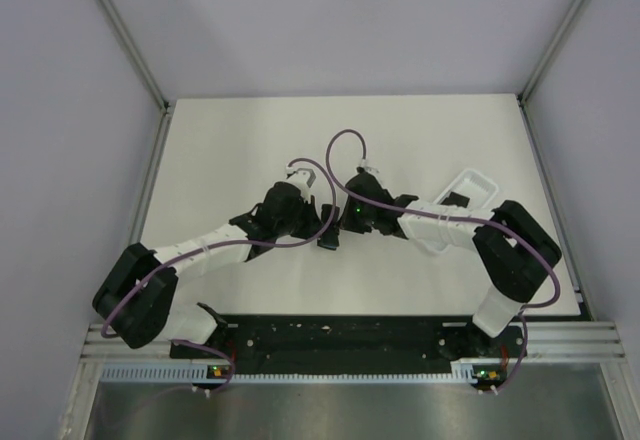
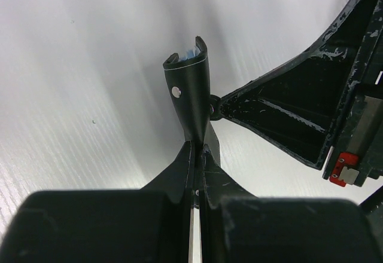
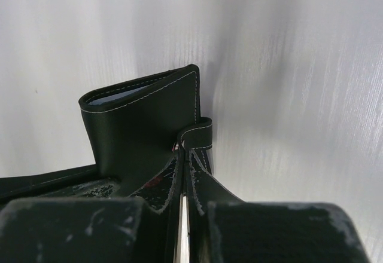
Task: Put the credit cards into the card holder
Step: Open the card holder at the center of the board.
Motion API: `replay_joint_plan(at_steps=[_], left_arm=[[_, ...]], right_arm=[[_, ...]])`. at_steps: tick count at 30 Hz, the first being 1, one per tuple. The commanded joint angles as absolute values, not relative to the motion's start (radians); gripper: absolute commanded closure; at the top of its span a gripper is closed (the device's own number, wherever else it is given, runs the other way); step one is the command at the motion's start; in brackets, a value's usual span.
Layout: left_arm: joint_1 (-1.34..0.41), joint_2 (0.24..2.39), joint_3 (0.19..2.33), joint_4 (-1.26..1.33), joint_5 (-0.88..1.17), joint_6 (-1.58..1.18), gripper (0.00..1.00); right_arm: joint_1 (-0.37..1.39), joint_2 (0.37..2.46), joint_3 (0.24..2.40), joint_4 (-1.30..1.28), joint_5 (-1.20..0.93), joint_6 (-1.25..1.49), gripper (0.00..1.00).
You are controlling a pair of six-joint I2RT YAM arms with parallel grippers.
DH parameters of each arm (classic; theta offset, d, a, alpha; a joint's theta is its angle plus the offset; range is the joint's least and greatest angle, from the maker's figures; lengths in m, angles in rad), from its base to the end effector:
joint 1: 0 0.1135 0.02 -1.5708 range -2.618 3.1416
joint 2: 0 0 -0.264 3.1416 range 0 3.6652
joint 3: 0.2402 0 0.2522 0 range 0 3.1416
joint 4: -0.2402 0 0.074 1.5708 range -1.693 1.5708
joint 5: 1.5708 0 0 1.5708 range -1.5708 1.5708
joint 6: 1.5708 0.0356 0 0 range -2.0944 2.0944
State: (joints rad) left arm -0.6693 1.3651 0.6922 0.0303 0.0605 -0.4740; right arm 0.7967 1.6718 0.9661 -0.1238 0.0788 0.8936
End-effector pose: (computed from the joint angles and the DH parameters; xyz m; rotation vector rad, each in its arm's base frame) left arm 0.2204 -0.1771 0.2005 0.2592 2.2880 -0.6821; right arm 0.2438 0.2454 0.1822 0.1602 2.5081 0.6648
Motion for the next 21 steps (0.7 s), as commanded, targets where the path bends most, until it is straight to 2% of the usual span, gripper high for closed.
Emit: replay_joint_plan(at_steps=[1, 21], left_arm=[[-0.666, 1.318, 0.704, 0.089, 0.034, -0.483, 1.0], [-0.666, 1.315, 0.692, 0.094, 0.031, -0.486, 1.0]], right_arm=[[0.798, 1.704, 0.982, -0.258, 0.175, 0.884, 1.0], [0.798, 1.701, 0.969, -0.296, 0.209, 0.897, 1.0]])
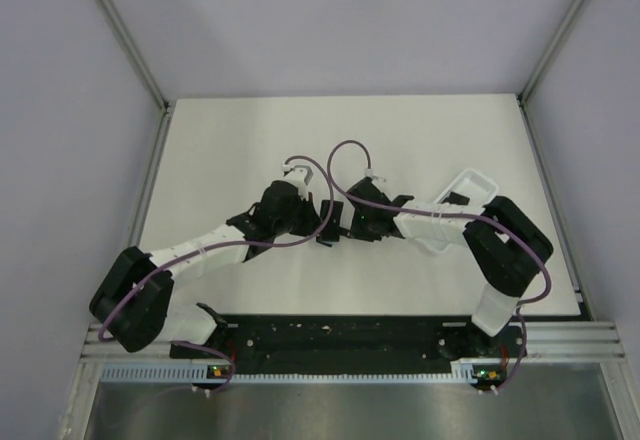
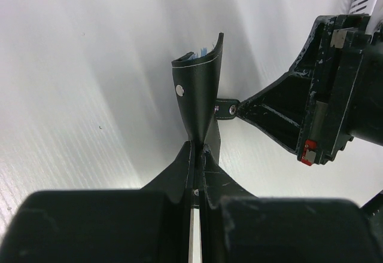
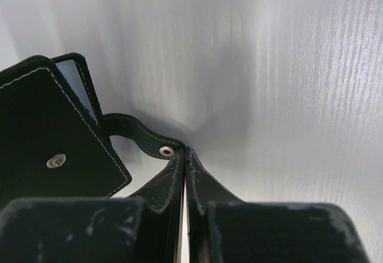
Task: Put the credit cards into the card holder
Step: Open the card holder at the center of the board.
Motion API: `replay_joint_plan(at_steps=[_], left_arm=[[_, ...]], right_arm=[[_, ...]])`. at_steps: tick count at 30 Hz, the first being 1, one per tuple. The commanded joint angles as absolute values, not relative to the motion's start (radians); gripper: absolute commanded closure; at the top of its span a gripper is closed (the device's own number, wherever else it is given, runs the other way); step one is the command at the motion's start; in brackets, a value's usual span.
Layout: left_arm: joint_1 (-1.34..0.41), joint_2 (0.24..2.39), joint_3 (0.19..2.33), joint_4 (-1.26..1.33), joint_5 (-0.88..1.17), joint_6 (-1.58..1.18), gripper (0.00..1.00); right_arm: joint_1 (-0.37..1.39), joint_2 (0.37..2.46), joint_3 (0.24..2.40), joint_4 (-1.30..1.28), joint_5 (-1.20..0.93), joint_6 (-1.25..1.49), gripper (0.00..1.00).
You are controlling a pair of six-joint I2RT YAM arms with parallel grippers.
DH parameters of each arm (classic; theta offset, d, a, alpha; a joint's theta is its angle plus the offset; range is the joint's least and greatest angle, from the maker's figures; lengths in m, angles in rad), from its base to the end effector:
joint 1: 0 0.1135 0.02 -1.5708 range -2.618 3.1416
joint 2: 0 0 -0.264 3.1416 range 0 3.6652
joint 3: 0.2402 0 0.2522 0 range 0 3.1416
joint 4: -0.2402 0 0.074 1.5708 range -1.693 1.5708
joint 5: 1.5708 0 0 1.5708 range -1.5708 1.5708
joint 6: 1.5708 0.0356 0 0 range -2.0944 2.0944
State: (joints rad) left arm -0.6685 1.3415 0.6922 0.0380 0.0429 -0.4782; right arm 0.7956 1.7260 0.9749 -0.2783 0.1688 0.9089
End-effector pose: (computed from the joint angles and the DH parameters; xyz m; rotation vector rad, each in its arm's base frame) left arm 0.2197 -0.1754 0.2074 0.2407 2.2549 -0.6809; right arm 0.2401 0.2365 0.1575 0.2108 2.6248 0.4033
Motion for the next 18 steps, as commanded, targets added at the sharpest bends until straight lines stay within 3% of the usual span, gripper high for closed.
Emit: replay_joint_plan(at_steps=[1, 8, 9, 13, 16, 18], left_arm=[[-0.666, 1.318, 0.693, 0.094, 0.032, -0.486, 1.0], [-0.667, 1.336, 0.68, 0.107, 0.034, -0.488, 1.0], [-0.666, 1.341, 0.677, 0.112, 0.037, -0.491, 1.0], [-0.655, 1.353, 0.646, 0.149, 0.074, -0.502, 1.0], [-0.638, 1.376, 0.614, 0.189, 0.107, -0.514, 0.99], [-0.635, 1.388, 0.592, 0.212, 0.124, -0.52, 0.9]], right_arm=[[0.796, 1.691, 0.965, -0.296, 0.216, 0.897, 1.0], [0.772, 1.565, 0.911, -0.324, 0.259, 0.873, 1.0], [0.77, 1.536, 0.904, -0.321, 0.264, 0.862, 0.97], [0.767, 1.421, 0.876, -0.31, 0.276, 0.799, 0.7], [0.765, 1.344, 0.853, -0.31, 0.281, 0.776, 0.62], [0.762, 1.3, 0.836, -0.31, 0.282, 0.767, 0.58]])
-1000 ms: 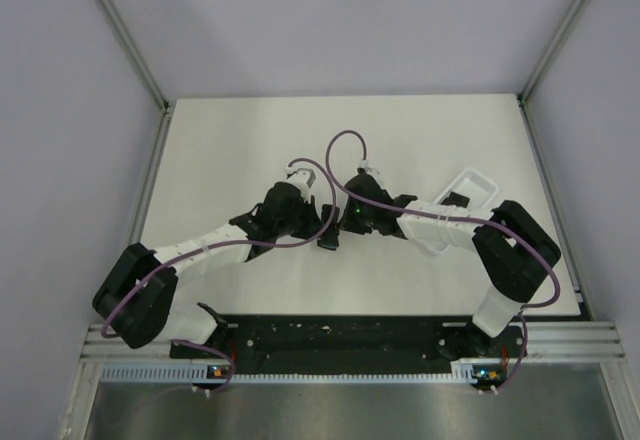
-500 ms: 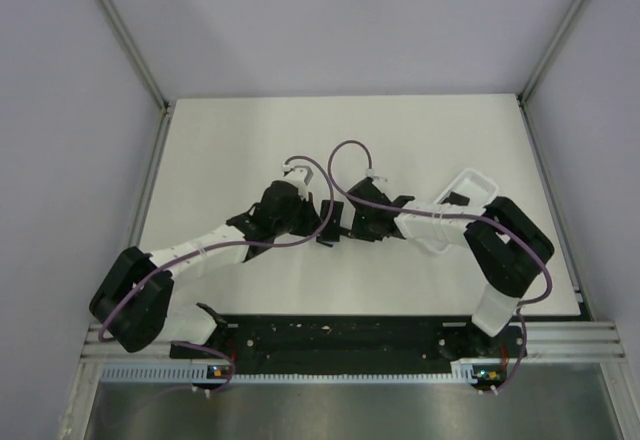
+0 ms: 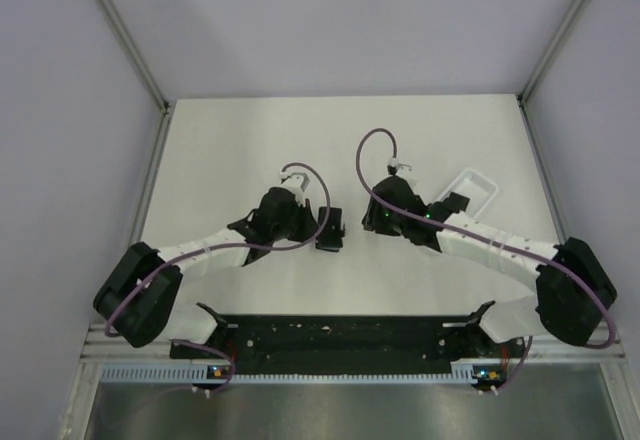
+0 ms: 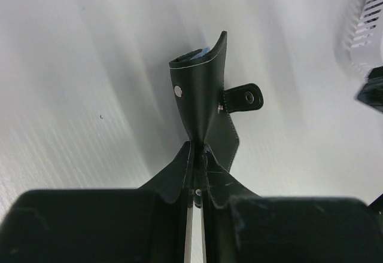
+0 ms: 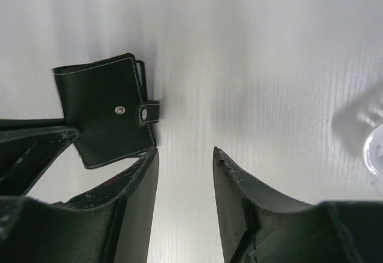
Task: Put the credit cards into the card holder
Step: Open the card holder at the center of the board, then pick up the credit card from the storage box.
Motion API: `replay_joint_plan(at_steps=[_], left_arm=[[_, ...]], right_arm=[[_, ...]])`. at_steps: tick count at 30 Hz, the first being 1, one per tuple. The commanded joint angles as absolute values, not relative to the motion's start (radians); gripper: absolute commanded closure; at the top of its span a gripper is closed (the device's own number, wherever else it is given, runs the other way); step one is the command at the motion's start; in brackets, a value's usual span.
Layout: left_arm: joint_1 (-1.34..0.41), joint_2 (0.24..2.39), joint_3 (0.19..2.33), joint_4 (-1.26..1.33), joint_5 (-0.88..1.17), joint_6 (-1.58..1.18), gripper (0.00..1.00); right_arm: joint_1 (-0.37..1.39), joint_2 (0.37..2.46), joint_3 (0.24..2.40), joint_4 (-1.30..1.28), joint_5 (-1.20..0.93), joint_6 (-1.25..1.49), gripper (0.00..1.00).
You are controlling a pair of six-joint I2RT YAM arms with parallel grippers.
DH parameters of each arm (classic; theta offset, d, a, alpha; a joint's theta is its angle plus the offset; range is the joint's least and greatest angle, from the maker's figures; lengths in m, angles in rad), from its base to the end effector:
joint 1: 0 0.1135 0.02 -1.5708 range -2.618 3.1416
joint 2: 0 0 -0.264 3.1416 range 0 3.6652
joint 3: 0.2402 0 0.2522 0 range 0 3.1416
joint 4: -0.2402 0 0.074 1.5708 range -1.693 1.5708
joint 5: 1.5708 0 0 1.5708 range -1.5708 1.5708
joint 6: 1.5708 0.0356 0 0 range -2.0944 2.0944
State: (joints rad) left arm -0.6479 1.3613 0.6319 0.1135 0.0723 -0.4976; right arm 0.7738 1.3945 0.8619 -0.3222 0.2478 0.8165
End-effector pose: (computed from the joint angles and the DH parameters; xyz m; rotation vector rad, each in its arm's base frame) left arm 0.2194 -0.1693 0.1900 0.2136 2.2692 -0.7082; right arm 0.2110 0.1939 0.2188 0.1655 2.4326 0.4382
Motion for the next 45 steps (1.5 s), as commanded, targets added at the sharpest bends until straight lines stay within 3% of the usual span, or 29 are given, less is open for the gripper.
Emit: replay_joint_plan(at_steps=[1, 3, 8, 9, 14, 20, 22, 27, 31, 41, 45], left_arm=[[-0.632, 1.391, 0.581, 0.219, 0.126, -0.52, 0.86], [-0.63, 1.394, 0.566, 0.229, 0.118, -0.522, 0.79], [-0.627, 1.358, 0.551, 0.189, 0.072, -0.511, 0.36], [-0.627, 1.339, 0.552, 0.177, 0.066, -0.502, 0.01], [-0.627, 1.252, 0.619, 0.046, -0.069, -0.466, 0.01], [-0.601, 1.192, 0.751, -0.132, -0.412, -0.546, 0.01], [-0.56, 1.21, 0.753, -0.103, -0.384, -0.543, 0.01], [-0.54, 1.304, 0.863, -0.189, -0.253, -0.5, 0.2], [-0.545, 1.295, 0.867, -0.117, -0.17, -0.471, 0.28], [-0.652, 1.376, 0.965, -0.04, -0.124, -0.436, 0.41], [-0.702, 1.456, 1.003, -0.009, -0.144, -0.442, 0.41]], right_arm=[[0.762, 1.28, 0.83, -0.31, 0.279, 0.765, 0.56], [0.755, 1.247, 0.816, -0.316, 0.282, 0.753, 0.53], [0.741, 1.177, 0.787, -0.354, 0.308, 0.745, 0.42], [0.733, 1.151, 0.782, -0.366, 0.317, 0.747, 0.4], [0.645, 1.049, 0.761, -0.446, 0.336, 0.75, 0.37], [0.448, 0.963, 0.746, -0.517, 0.259, 0.724, 0.37], [0.405, 0.959, 0.747, -0.532, 0.247, 0.718, 0.36], [0.353, 1.0, 0.765, -0.548, 0.242, 0.696, 0.36], [0.312, 1.048, 0.79, -0.549, 0.249, 0.681, 0.36], [0.181, 1.203, 0.897, -0.563, 0.229, 0.6, 0.26], [0.137, 1.258, 0.94, -0.565, 0.238, 0.56, 0.26]])
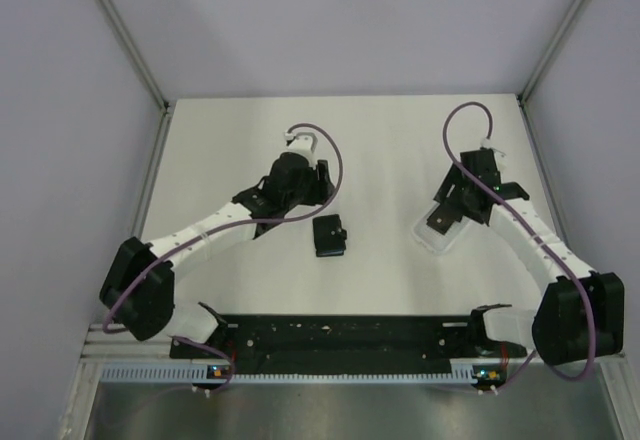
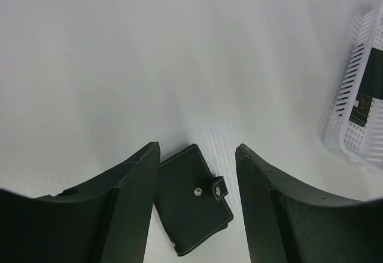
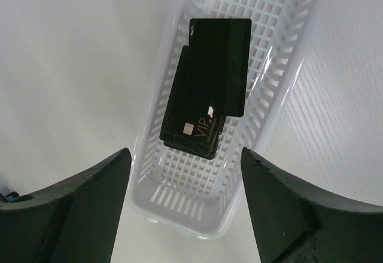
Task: Put the credit cards into the card holder
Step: Pick up the credit card from the storage box.
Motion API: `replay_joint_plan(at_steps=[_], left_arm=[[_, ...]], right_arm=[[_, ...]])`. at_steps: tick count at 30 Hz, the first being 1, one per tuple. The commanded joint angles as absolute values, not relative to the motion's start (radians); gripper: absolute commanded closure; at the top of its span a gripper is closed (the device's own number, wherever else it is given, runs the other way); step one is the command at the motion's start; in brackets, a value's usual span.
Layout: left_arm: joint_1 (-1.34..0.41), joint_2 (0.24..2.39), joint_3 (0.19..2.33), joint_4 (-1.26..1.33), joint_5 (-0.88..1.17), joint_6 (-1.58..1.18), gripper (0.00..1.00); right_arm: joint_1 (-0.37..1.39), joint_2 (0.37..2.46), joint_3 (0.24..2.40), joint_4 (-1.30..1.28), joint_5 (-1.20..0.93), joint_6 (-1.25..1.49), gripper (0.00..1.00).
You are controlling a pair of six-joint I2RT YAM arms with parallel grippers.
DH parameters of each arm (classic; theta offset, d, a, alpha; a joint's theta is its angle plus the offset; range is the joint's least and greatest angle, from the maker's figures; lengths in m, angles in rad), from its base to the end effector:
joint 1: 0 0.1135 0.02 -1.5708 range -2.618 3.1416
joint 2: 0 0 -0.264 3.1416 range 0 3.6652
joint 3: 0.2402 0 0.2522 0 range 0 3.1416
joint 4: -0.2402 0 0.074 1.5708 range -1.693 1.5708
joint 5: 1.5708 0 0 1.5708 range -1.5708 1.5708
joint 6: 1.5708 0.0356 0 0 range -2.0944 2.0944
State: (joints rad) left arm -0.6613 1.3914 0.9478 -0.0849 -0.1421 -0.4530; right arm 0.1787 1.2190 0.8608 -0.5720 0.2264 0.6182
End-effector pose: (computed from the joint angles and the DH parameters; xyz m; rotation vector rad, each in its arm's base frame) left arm 0.2511 -0.1890 0.2672 0.1352 2.1325 -0.5191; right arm 0.2420 0.0356 0.2445 0.6285 2.3871 0.0590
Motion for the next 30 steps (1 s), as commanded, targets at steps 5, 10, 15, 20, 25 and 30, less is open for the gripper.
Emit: replay_joint_plan(at_steps=[5, 10, 15, 20, 25, 30], left_arm=[[-0.741, 1.56, 1.051, 0.072, -0.112, -0.451, 0.4], [-0.768, 1.693, 1.14, 0.135, -0.022, -0.443, 0.42], [-0.788, 1.808, 1.265, 0.15, 0.051, -0.428, 0.44], [-0.808, 1.87, 1.337, 0.176, 0.103, -0.419, 0.43], [-0.841, 1.931, 1.403, 0.189, 0.155, -0.393, 0.44], [-0.861, 2.014, 1.468, 0.189, 0.224, -0.374, 0.44]], right_arm=[[0.092, 1.333, 0.991, -0.565, 0.229, 0.511, 0.28], [0.052, 1.406, 1.011, -0.557, 0.236, 0.502, 0.33], [0.005, 1.48, 1.043, -0.509, 0.193, 0.496, 0.37], [-0.061, 1.542, 1.057, -0.445, 0.112, 0.505, 0.42], [-0.08, 1.592, 1.068, -0.416, 0.083, 0.514, 0.44], [-0.092, 1.646, 1.078, -0.407, 0.075, 0.518, 0.44]])
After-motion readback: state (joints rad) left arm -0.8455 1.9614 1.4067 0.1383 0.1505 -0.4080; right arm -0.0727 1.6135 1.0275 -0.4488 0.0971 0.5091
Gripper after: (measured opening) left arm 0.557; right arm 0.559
